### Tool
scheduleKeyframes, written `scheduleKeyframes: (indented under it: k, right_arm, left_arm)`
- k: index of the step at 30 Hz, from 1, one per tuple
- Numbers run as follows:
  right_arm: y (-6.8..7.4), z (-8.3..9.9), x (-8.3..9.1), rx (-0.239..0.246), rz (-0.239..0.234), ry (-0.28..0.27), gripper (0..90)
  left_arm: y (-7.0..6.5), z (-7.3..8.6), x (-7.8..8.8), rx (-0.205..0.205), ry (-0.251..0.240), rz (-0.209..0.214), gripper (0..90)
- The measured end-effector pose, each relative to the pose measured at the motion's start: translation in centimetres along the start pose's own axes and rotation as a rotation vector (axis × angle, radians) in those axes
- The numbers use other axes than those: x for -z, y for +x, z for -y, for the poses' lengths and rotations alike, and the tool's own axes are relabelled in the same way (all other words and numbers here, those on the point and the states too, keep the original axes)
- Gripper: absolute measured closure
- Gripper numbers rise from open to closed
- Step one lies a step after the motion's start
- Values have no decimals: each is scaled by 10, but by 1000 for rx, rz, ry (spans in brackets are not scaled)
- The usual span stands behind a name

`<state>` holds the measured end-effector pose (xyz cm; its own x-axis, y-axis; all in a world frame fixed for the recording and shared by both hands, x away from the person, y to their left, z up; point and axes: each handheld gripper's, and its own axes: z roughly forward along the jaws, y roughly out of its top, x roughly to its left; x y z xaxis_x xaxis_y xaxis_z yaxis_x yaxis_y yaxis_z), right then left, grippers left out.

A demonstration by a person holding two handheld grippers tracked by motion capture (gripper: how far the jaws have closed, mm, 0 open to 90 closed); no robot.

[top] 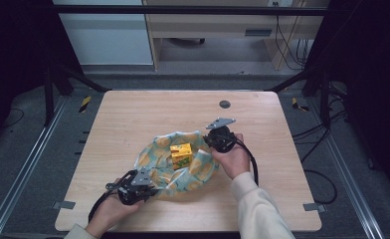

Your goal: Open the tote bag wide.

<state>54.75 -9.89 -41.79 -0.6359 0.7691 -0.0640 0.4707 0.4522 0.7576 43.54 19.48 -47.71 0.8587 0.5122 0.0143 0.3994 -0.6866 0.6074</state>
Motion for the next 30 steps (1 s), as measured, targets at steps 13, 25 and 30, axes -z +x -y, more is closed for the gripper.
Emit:
scheduleKeyframes:
  k: [13, 25, 30]
  right_arm:
    - [-10, 15, -21, -26, -8, 88, 627]
    - [-1, 1, 45, -55, 11, -84, 236]
    - [7, 9, 68, -40, 7, -115, 194]
  left_arm:
    - [-1, 5, -2, 9, 1, -15, 817]
    - [-9, 1, 18, 36, -85, -137, 331]
    - [-9, -8, 35, 45, -139, -143, 249]
